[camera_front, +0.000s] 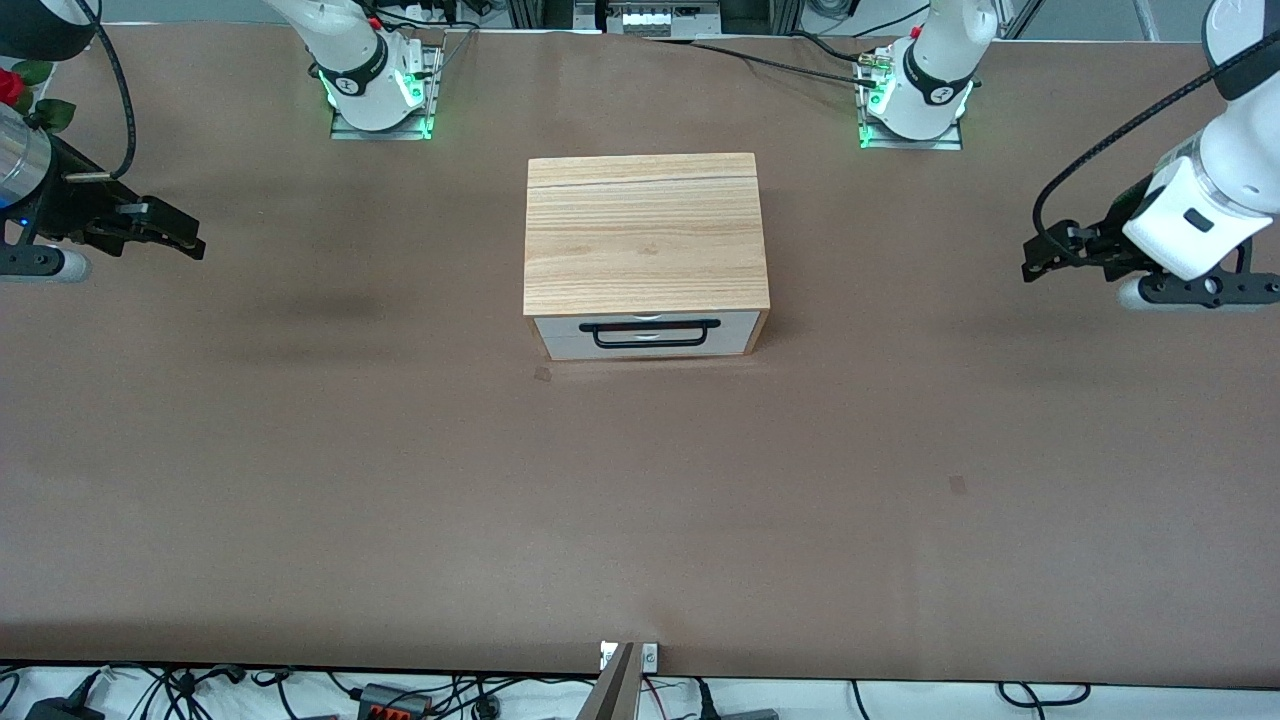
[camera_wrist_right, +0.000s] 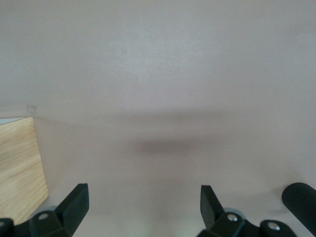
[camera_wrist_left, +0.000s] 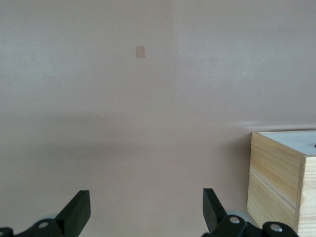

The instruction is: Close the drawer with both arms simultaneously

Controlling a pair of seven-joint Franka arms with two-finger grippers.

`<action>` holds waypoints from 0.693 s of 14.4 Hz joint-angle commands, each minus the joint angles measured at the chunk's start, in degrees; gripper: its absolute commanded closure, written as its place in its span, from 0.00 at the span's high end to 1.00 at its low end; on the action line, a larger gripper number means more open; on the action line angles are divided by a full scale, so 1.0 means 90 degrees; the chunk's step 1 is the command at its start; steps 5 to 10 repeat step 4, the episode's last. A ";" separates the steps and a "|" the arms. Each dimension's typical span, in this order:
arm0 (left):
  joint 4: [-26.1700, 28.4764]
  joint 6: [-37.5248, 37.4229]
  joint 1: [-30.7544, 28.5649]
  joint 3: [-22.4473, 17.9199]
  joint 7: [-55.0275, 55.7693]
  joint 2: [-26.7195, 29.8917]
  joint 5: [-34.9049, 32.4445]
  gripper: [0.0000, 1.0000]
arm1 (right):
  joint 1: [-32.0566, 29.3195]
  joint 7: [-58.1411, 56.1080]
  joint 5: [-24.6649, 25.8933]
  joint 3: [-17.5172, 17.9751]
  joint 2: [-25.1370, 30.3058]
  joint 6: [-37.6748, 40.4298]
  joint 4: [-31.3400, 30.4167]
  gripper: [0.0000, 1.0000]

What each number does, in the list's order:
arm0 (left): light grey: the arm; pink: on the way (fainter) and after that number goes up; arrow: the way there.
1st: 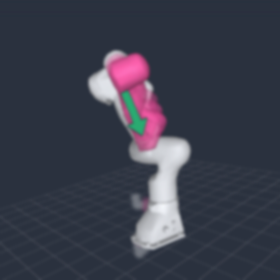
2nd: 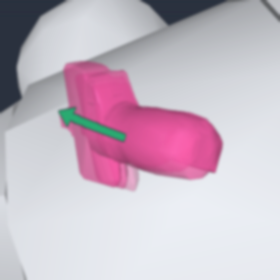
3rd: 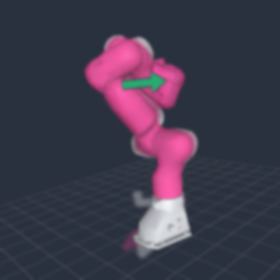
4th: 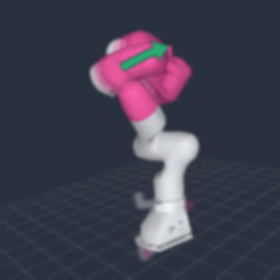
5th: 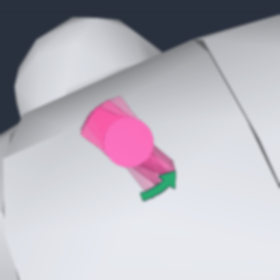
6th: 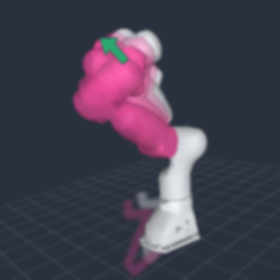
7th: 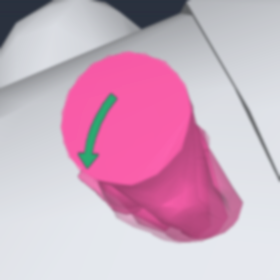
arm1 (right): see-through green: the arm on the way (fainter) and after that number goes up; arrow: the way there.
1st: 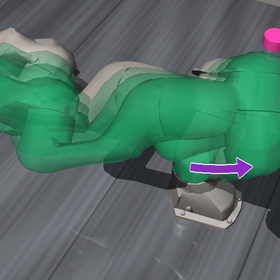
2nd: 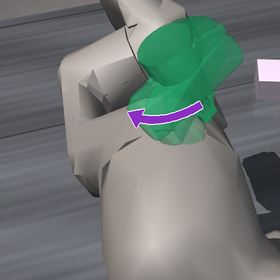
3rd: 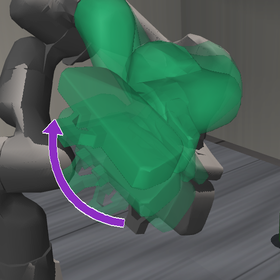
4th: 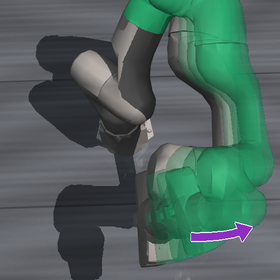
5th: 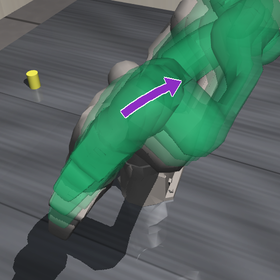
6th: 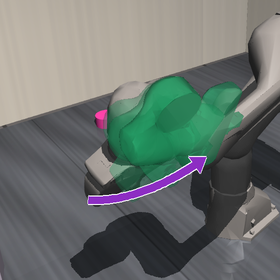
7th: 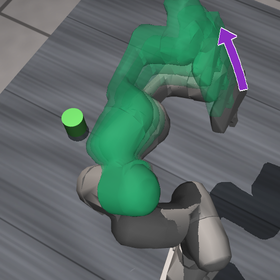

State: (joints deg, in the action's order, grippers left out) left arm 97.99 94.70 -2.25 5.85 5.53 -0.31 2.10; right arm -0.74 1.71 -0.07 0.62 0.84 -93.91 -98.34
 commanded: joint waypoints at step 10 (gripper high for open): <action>0.0197 0.0133 -0.0062 0.0014 0.0050 0.0074 -0.0136 1.00 | -0.0142 0.0191 0.0027 -0.0001 -0.0093 0.0073 0.0311 1.00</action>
